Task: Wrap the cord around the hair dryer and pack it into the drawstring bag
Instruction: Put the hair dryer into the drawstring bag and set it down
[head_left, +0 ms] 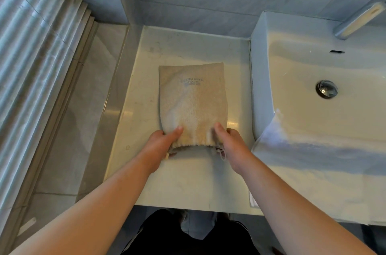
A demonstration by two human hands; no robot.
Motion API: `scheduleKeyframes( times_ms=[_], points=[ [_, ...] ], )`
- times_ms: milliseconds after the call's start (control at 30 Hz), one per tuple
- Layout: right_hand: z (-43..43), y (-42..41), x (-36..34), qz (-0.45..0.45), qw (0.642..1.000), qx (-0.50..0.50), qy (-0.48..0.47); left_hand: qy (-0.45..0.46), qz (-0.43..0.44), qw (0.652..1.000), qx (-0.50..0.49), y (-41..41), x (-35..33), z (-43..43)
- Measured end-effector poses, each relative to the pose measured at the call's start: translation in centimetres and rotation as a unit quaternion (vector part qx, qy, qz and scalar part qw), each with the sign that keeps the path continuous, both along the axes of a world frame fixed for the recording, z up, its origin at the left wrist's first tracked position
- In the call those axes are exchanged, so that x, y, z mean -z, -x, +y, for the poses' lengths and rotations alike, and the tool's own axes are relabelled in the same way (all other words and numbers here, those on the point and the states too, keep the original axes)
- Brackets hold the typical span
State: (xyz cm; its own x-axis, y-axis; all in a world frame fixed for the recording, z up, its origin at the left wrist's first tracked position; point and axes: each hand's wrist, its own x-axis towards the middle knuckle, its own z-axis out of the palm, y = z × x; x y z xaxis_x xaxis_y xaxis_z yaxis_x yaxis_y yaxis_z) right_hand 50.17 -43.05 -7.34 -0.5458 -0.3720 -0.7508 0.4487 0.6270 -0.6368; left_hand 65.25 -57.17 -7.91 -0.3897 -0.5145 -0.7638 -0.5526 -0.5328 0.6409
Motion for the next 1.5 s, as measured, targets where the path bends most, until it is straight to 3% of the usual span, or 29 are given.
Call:
scheduleKeyframes(
  times_ms=[67,567,700,833,967,1167,1333,1500],
  points=[
    [-0.9,0.0,-0.2,-0.004,1.0,-0.024,-0.008,-0.042,0.019,0.999,-0.012,1.0,0.1,0.0],
    [-2.4,-0.1,1.2,0.016,0.998,0.034,-0.049,0.055,-0.041,0.997,-0.046,2.9,0.4,-0.5],
    [-2.3,0.1,0.9,0.016,0.997,-0.014,-0.077,0.068,-0.042,0.996,-0.028,2.6,0.6,-0.7],
    [-2.1,0.9,0.3,0.029,0.997,-0.043,-0.054,0.039,-0.027,0.999,-0.001,1.5,0.6,-0.9],
    [-2.2,1.7,0.4,0.039,0.999,0.014,-0.003,0.03,-0.002,1.0,-0.009,1.4,0.4,-2.2],
    [-3.1,1.9,0.3,-0.077,0.991,0.09,0.056,-0.068,0.035,0.997,-0.015,3.3,-0.3,-3.6],
    [-3.1,1.9,0.2,-0.042,0.995,0.081,0.042,-0.014,0.026,0.999,-0.017,3.2,-0.5,-3.6],
    [-2.1,2.1,-0.4,-0.025,1.0,0.018,-0.001,-0.054,0.034,0.998,-0.004,2.3,-0.6,-3.6]
  ],
)
